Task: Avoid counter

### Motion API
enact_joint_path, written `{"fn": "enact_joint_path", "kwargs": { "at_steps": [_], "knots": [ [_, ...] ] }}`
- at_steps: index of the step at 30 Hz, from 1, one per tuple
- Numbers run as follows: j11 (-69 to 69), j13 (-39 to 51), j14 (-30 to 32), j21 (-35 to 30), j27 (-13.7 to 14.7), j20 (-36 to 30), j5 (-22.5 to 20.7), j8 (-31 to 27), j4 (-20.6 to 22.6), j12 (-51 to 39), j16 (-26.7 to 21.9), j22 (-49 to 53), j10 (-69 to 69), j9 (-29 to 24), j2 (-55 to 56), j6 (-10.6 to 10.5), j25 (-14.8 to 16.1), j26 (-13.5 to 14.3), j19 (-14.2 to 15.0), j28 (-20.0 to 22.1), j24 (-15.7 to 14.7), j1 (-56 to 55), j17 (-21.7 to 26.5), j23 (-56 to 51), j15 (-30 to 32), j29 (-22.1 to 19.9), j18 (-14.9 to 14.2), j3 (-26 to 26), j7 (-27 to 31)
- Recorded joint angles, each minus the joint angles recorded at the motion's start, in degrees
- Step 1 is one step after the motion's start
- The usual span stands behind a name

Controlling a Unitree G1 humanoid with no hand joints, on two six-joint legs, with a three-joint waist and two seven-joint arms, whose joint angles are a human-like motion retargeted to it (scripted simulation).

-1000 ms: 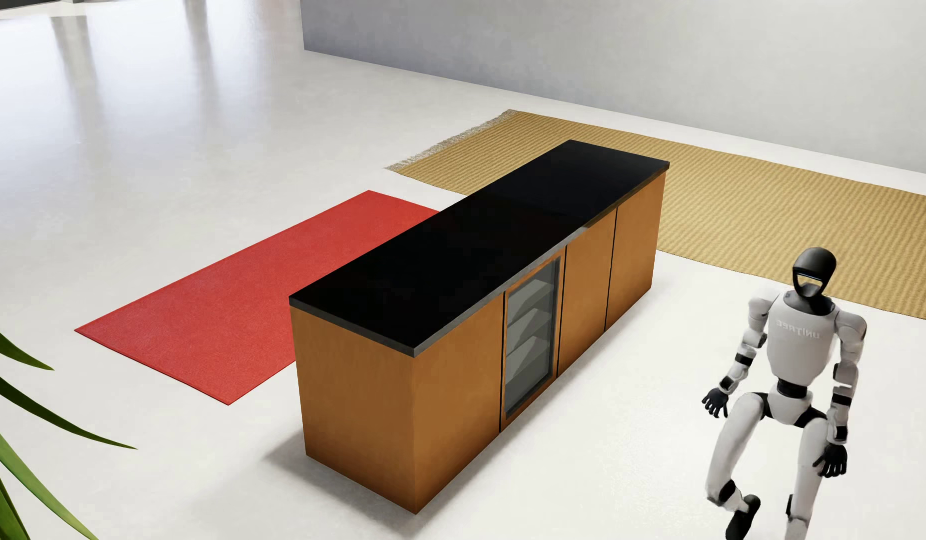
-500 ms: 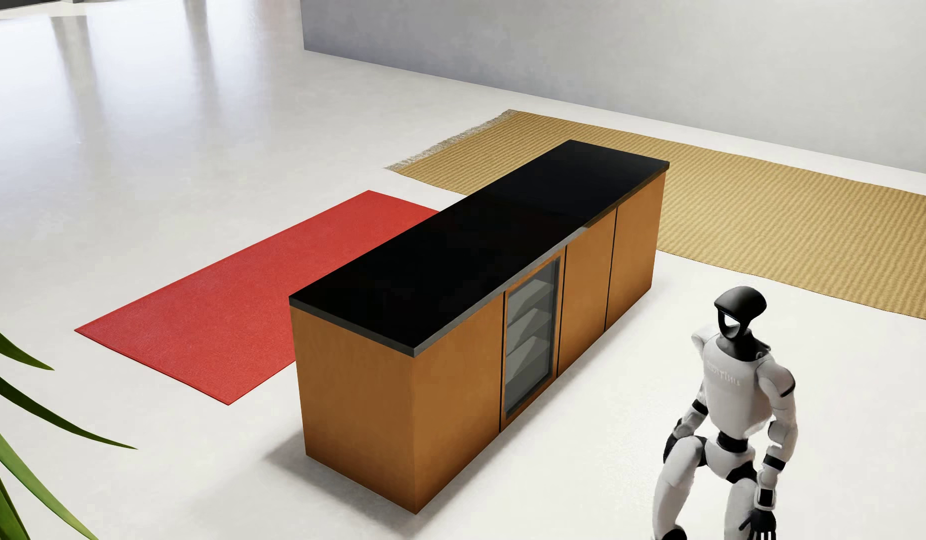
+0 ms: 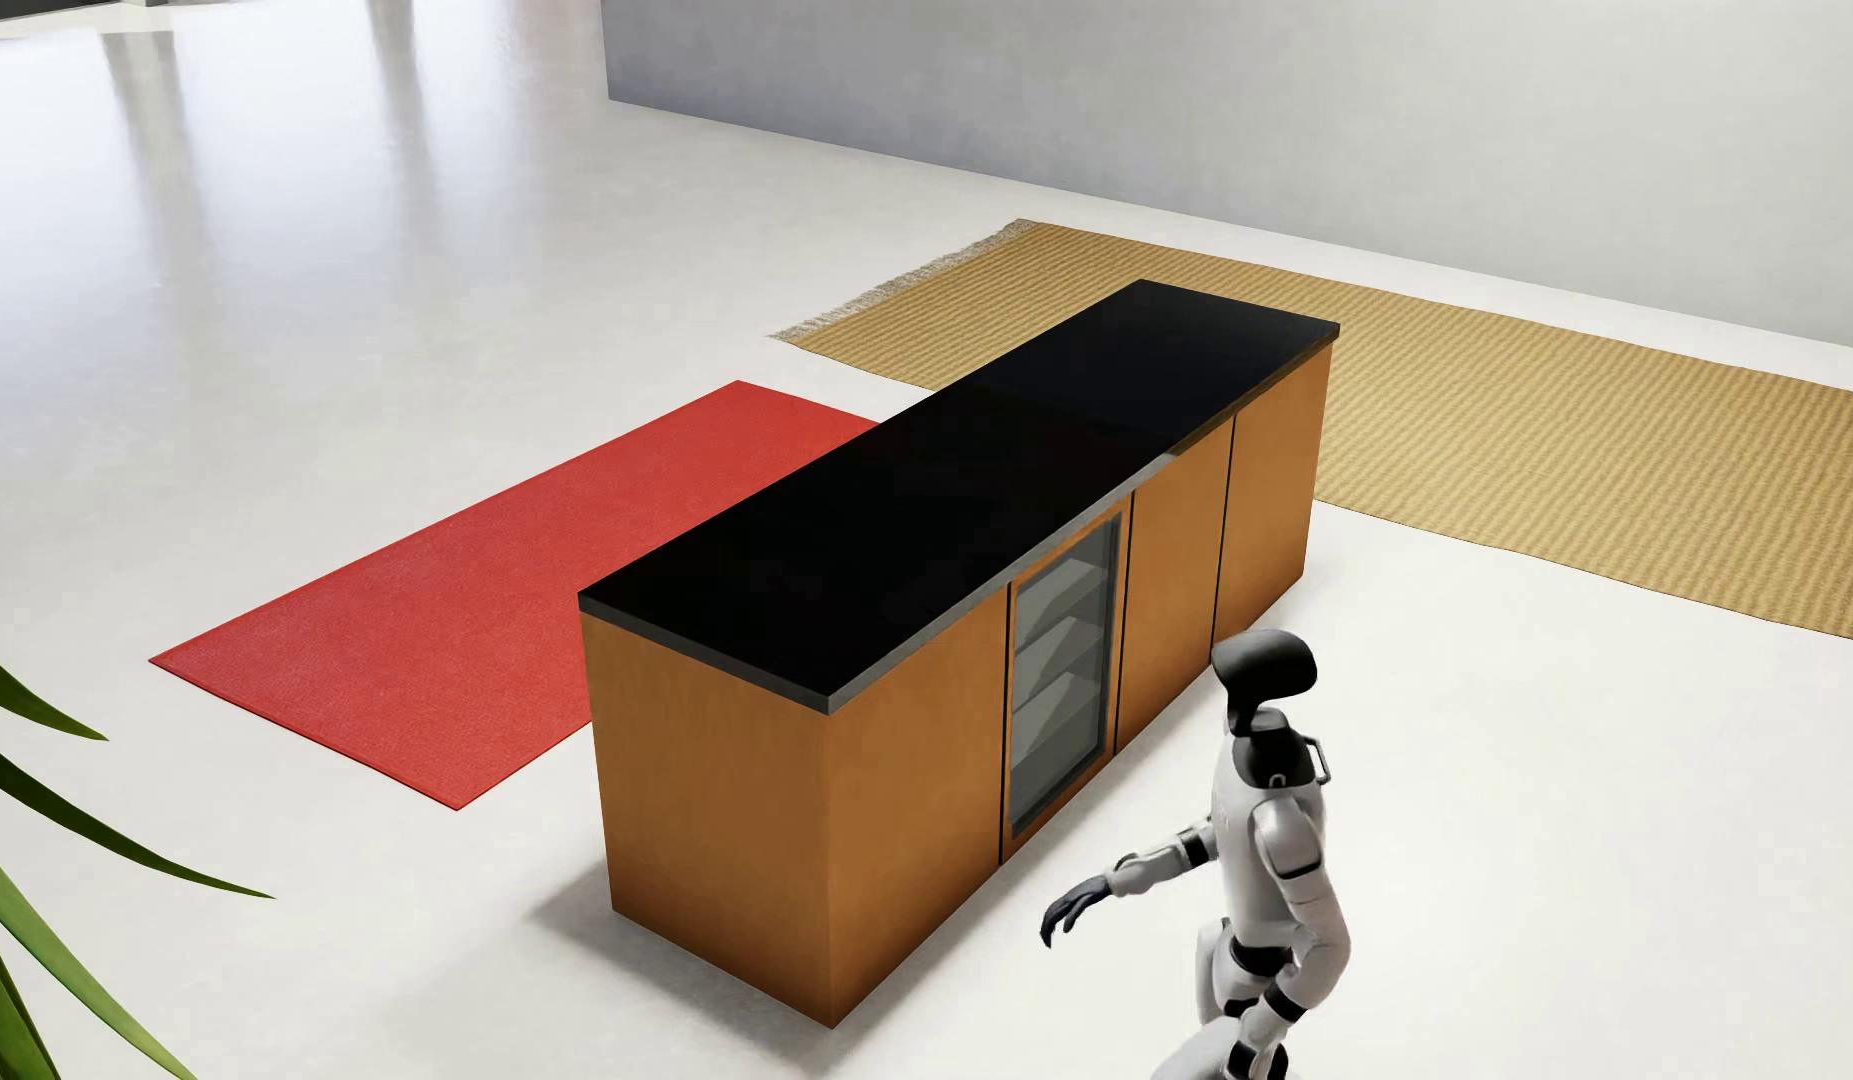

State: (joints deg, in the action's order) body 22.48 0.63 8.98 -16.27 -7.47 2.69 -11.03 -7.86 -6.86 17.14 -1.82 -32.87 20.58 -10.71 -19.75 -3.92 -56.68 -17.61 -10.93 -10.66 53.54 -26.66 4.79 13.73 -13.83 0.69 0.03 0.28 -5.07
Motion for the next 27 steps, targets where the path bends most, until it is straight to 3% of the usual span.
{"fn": "enact_joint_path", "kwargs": {
  "at_steps": [1, 2, 3, 4, 5, 6, 7, 8, 9, 11, 12, 13, 14, 15, 17, 18, 20, 21, 22, 24, 25, 26, 27],
  "knots": [
    [4.49, -0.38, -2.72, 0.73, -4.39, 2.78, 1.30, 0.56, -0.63, 1.42, 1.36, 1.01, 5.75, -0.16, -0.28, 0.79, -2.96, -0.34, 0.39, 1.52, -2.24, 0.18, 0.20, 6.96, 4.16, 0.28, 0.36, 0.30, -1.53],
    [12.53, -0.22, -7.35, 2.93, -9.42, 5.32, 2.87, 1.83, -1.42, 2.78, 2.49, 1.56, 10.86, -0.41, 1.89, 1.70, -4.36, -0.53, 3.20, 2.87, -4.29, 0.68, -0.71, 16.10, 9.09, 0.52, 1.00, 0.72, -3.35],
    [23.70, 0.45, -10.66, 5.17, -17.06, 6.97, 5.15, 4.20, -1.84, 3.38, 3.38, 0.85, 13.54, -0.61, 6.46, 2.61, -6.17, -1.00, 9.66, 3.71, -5.43, 2.01, -1.41, 26.59, 13.42, 2.94, 0.68, 1.29, -5.40],
    [34.77, 1.19, -13.21, 6.76, -20.33, 7.72, 8.67, 7.23, -2.05, 3.11, 3.99, -0.78, 14.40, -0.72, 12.22, 3.56, -12.02, -1.67, 15.13, 4.08, -5.67, 4.01, 0.07, 37.91, 18.90, 7.26, 0.50, 1.84, -7.51],
    [43.42, 1.02, -15.36, 1.31, -20.90, 7.62, 12.83, 10.11, -1.93, 1.89, 3.21, -2.81, 14.40, -0.81, 18.17, 4.55, -19.87, -2.49, 14.44, 3.29, -4.57, 6.20, 1.11, 44.95, 21.35, 15.80, 0.59, 2.09, -9.25],
    [49.25, -0.39, -17.27, -4.84, -13.72, 6.42, 16.21, 12.73, -1.70, 0.54, 1.62, -4.54, 13.94, -0.89, 23.70, 5.51, -27.18, -2.49, 11.89, 1.77, -2.25, 8.52, 3.60, 46.50, 18.27, 21.71, 0.68, 1.90, -10.46],
    [52.63, -3.19, -18.65, -5.72, -5.81, 5.73, 18.77, 15.07, -1.12, -0.72, 0.04, -5.74, 12.85, -0.92, 28.78, 6.37, -30.13, -1.40, 11.14, 0.96, -0.23, 10.87, 6.23, 43.42, 16.34, 21.35, 0.65, 1.28, -11.31],
    [53.54, -7.12, -19.70, 0.77, -2.60, 5.10, 20.02, 16.63, -0.32, -1.54, -0.40, -5.79, 11.33, -0.89, 33.36, 7.09, -26.35, -0.98, 11.00, 0.97, 0.67, 13.39, 7.12, 39.76, 16.28, 19.01, 0.45, 0.38, -11.94],
    [51.75, -11.95, -20.76, 10.09, -2.69, 4.95, 20.43, 17.62, 0.51, -1.83, -0.84, -5.93, 9.89, -0.81, 37.46, 7.62, -19.64, 0.16, 12.08, 1.36, 0.77, 15.91, 6.26, 36.15, 16.56, 16.73, 0.16, -0.52, -12.43],
    [41.04, -19.28, -23.06, 25.94, -7.25, 5.42, 20.23, 18.60, 1.95, -3.88, -1.13, -6.01, 7.50, -0.48, 43.72, 8.27, -5.77, 0.92, 11.60, 1.70, 0.44, 20.49, 0.69, 29.81, 14.13, 11.25, -0.59, -1.86, -12.94],
    [31.72, -21.72, -24.24, 30.01, -9.22, 5.06, 20.91, 20.01, 2.58, -5.41, -1.52, -6.08, 6.59, -0.31, 45.16, 8.46, -1.53, 0.84, 10.50, 1.83, 0.48, 22.47, -1.81, 27.29, 13.87, 6.90, -1.03, -2.32, -13.01],
    [19.39, -23.55, -25.15, 31.83, -10.94, 4.36, 21.81, 22.94, 3.04, -7.36, -2.16, -6.45, 5.40, -0.12, 44.92, 8.60, 0.66, 0.56, 10.70, 1.67, 0.79, 24.32, -4.08, 25.56, 14.13, 2.16, -1.54, -2.70, -12.99],
    [4.76, -24.94, -26.00, 31.85, -12.09, 3.30, 22.42, 26.90, 3.72, -9.76, -2.77, -7.35, 4.24, 0.10, 43.39, 8.70, 0.81, 0.13, 10.54, 1.46, 1.33, 26.00, -5.86, 24.80, 16.67, -1.07, -2.05, -2.95, -12.74],
    [-7.63, -25.73, -26.68, 31.13, -14.05, 1.77, 22.43, 29.41, 4.66, -12.31, -3.21, -8.75, 2.82, 0.22, 42.79, 8.72, 0.00, -0.08, 10.79, 1.20, 2.11, 27.86, -7.20, 24.87, 19.41, -1.67, -2.48, -3.19, -12.35],
    [-16.80, -25.93, -28.73, 26.75, -14.85, -1.31, 22.36, 28.09, 6.39, -16.70, -3.65, -11.25, 0.68, 0.32, 46.23, 8.52, -4.76, 0.00, 19.04, 0.80, 3.78, 31.96, -7.59, 26.43, 13.40, 3.10, -3.45, -3.45, -12.07],
    [-13.80, -25.09, -29.63, 23.00, -12.95, -2.24, 22.38, 24.91, 6.63, -17.45, -3.73, -10.97, -0.28, 0.28, 48.45, 8.19, -9.38, 0.46, 14.50, 1.06, 4.33, 34.49, -6.50, 27.61, 15.05, 5.87, -4.05, -3.53, -12.42],
    [-7.21, -23.52, -30.34, 18.98, -11.09, -3.17, 24.35, 27.59, 6.76, -16.71, -3.09, -8.02, -1.75, 0.38, 48.76, 7.59, -18.44, 2.19, 8.04, 2.28, 3.60, 39.79, -5.00, 26.88, 17.77, 6.28, -5.43, -3.90, -12.41],
    [-3.80, -24.01, -29.39, 21.01, -11.32, -4.00, 26.81, 31.78, 6.33, -16.30, -2.78, -6.55, -1.94, 0.58, 47.60, 7.19, -19.15, 3.07, 4.20, 2.01, 2.46, 41.81, -6.36, 24.16, 19.27, 3.95, -6.08, -4.23, -11.00],
    [-1.19, -24.55, -27.26, 24.43, -12.25, -4.70, 28.27, 34.04, 5.50, -15.35, -2.69, -4.83, -0.85, 0.79, 46.25, 6.55, -17.24, 3.97, 0.85, 1.64, 0.78, 43.71, -8.57, 21.19, 23.33, 1.45, -5.86, -4.75, -9.56],
    [6.34, -21.79, -21.01, 30.50, -13.14, -4.26, 27.28, 34.64, 1.89, -10.75, -3.07, -0.39, 6.94, 0.79, 44.95, 4.14, -7.97, 3.89, 0.84, 1.43, -2.20, 43.96, -12.19, 19.83, 17.33, -0.97, -4.11, -5.33, -8.54],
    [7.59, -18.66, -15.75, 31.47, -13.63, -3.20, 25.34, 34.84, -0.96, -7.87, -2.81, 1.46, 14.39, 0.68, 43.75, 2.76, -4.87, 2.58, 1.05, 1.75, -2.85, 41.37, -11.95, 22.33, 14.79, 0.65, -1.62, -5.32, -9.59],
    [6.66, -14.44, -10.76, 30.12, -14.84, -2.15, 22.60, 34.64, -4.53, -5.12, -2.24, 2.52, 23.27, 0.64, 41.73, 1.49, -5.29, 1.38, 1.28, 1.57, -3.05, 38.15, -10.22, 26.63, 13.51, 3.88, -0.15, -5.09, -10.98],
    [4.79, -9.92, -4.95, 26.15, -15.51, -1.65, 19.55, 33.87, -7.51, -2.62, -1.77, 3.00, 31.52, 0.60, 39.43, 0.32, -9.84, 0.61, 1.53, 0.49, -2.79, 34.11, -7.37, 31.51, 12.72, 6.76, 2.17, -4.65, -11.34]
  ]
}}
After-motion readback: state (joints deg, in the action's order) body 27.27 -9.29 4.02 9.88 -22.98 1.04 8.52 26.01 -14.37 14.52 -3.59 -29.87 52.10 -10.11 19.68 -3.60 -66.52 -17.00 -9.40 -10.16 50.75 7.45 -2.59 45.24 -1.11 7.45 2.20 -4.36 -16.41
